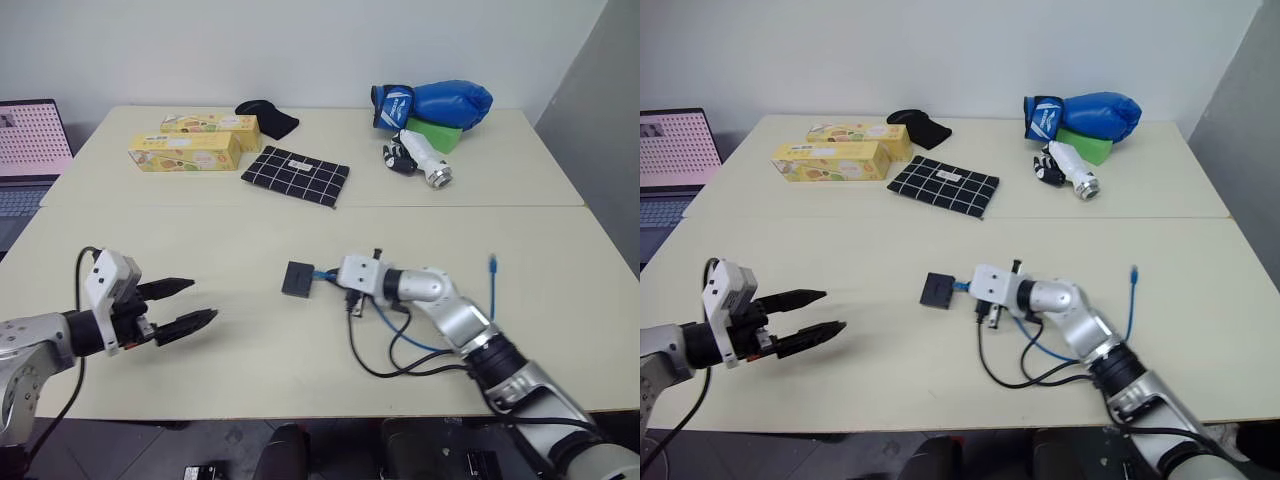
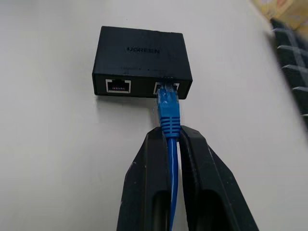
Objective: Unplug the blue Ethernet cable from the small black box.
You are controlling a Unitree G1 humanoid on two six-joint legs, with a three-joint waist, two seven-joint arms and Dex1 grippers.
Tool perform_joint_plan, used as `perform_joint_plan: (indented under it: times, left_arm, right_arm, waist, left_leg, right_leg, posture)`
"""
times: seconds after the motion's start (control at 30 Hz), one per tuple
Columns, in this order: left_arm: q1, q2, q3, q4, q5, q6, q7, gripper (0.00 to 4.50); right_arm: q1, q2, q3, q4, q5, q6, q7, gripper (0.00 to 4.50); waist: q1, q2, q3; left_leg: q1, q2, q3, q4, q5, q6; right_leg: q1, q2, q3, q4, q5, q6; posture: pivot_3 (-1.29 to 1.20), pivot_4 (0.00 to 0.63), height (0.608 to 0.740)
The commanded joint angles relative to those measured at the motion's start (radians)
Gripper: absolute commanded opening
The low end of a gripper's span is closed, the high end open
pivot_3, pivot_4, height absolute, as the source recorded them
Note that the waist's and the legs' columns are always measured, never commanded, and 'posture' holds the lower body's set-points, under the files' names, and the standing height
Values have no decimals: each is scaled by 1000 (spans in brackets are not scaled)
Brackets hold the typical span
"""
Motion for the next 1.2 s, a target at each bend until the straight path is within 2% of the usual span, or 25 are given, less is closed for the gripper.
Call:
perform_joint_plan:
  times: [0.03, 0.2, 0.5, 0.6, 0.83, 0.97, 1.1, 1.2]
  left_arm:
    - [-40, -19, -23, -71, -128, 132, 33, 4500]
    - [-150, -94, -75, -60, -200, 214, 114, 4500]
    - [-204, -129, -129, -65, -230, 254, 129, 4500]
    - [-207, -130, -124, -55, -236, 260, 128, 4081]
    - [-214, -138, -119, -44, -256, 269, 134, 2528]
    - [-218, -144, -129, -42, -252, 262, 145, 1846]
    - [-218, -145, -139, -39, -238, 256, 150, 965]
    - [-216, -144, -140, -38, -241, 257, 151, 784]
  right_arm:
    - [-31, -12, -23, -56, 48, -207, 63, 36]
    - [-59, -27, -17, -48, 24, -375, 92, 35]
    - [-70, -14, -23, -68, 21, -414, 105, 24]
    - [-71, -10, -28, -68, 15, -415, 95, 24]
    - [-77, -5, -38, -59, 1, -446, 71, 23]
    - [-83, 4, -37, -53, -5, -476, 56, 23]
    - [-90, 9, -31, -45, -26, -507, 43, 21]
    - [-89, 4, -23, -46, -48, -527, 43, 19]
  waist:
    - [-6, 0, 0]
    - [-16, 0, 0]
    - [-15, 0, 0]
    - [-14, 0, 0]
    - [-14, 0, 0]
    - [-13, 0, 0]
    - [-12, 0, 0]
    - [-12, 0, 0]
  left_leg:
    - [0, 0, 0, 0, 0, 0]
    - [1, 0, -1, 0, 0, 0]
    - [1, 0, -1, 1, 0, 0]
    - [1, 0, -1, 1, 0, 0]
    - [1, 0, -1, 1, 0, 0]
    - [1, 0, -1, 1, 0, 0]
    - [1, 0, -1, 1, 0, -1]
    - [1, 0, -1, 1, 0, -1]
  right_leg:
    - [0, 0, 0, 0, 0, 0]
    - [0, 0, 0, 1, 0, 0]
    - [1, -3, 0, 0, 0, 0]
    - [1, -3, 0, 1, 0, 0]
    - [1, -3, 0, 1, 0, 0]
    - [1, -3, 0, 1, 0, 0]
    - [1, -3, 0, 1, 0, 0]
    - [1, -3, 0, 1, 0, 0]
  posture:
    - [0, 150, 740]
    - [0, 150, 740]
    - [0, 150, 740]
    - [0, 150, 740]
    - [0, 150, 740]
    - [0, 150, 740]
    - [0, 150, 740]
    - [0, 150, 740]
